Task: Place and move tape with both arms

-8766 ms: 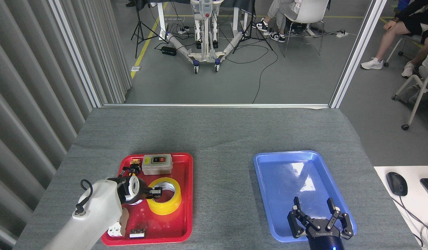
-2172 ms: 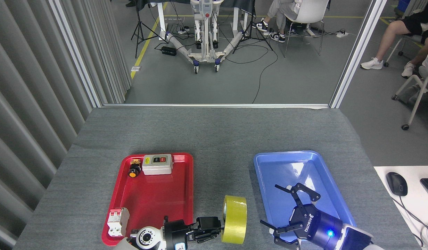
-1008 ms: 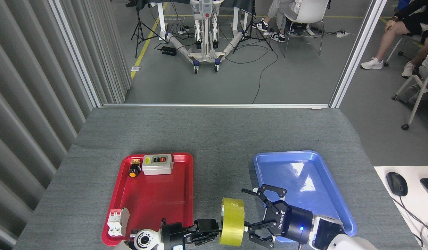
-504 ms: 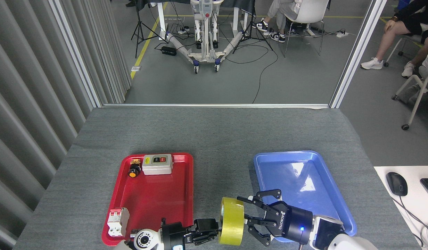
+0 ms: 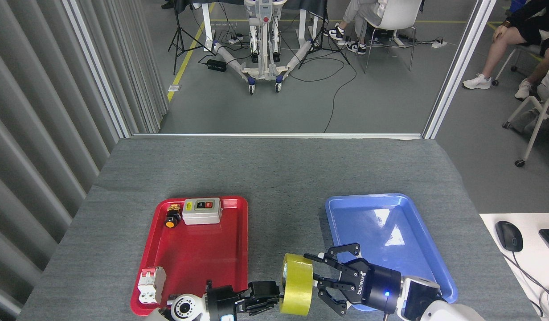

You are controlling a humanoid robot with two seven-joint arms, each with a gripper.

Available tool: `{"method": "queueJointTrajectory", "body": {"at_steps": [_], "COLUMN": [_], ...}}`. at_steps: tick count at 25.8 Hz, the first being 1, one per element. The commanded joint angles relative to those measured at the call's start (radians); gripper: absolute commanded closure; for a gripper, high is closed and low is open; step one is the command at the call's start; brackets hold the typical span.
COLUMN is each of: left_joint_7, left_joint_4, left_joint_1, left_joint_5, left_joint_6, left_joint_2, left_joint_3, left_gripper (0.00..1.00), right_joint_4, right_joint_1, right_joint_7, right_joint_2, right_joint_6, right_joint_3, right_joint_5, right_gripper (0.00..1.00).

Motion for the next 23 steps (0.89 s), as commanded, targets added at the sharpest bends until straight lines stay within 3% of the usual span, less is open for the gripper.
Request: {"method": "queueJointTrajectory", "body": {"at_steps": [1,4,7,23], "left_joint_7": [0.010,0.012,0.012,0.012], "left_joint_4": [0.003,0.003,0.000,-0.008], "left_joint_1": [-0.001,-0.001,-0.001,-0.001], "left_joint_5": [-0.007,-0.018,-0.018,-0.015], "left_joint_6": [0.015,0.090,0.136,0.131], "left_joint_2": [0.002,0.002,0.002,0.003], "left_joint_3": [0.000,-0.001,-0.001,0.003], "left_gripper": [0.62,0.28,0.04,0.01], "right_joint_4": [0.000,0.000,0.000,-0.001], "right_joint_1": [0.000,0.002,0.002,0.008], "right_joint_7": [0.000,0.000,0.000,0.000], "right_joint_2": [0.000,-0.002,-0.004,-0.004], "right_joint_6": [0.000,0.000,0.000,0.000], "right_joint_3": [0.000,0.000,0.001,0.000], "right_joint_5": [0.004,0.004,0.004,0.004], "right_gripper": [0.86,0.88,0.89,0.91]}}
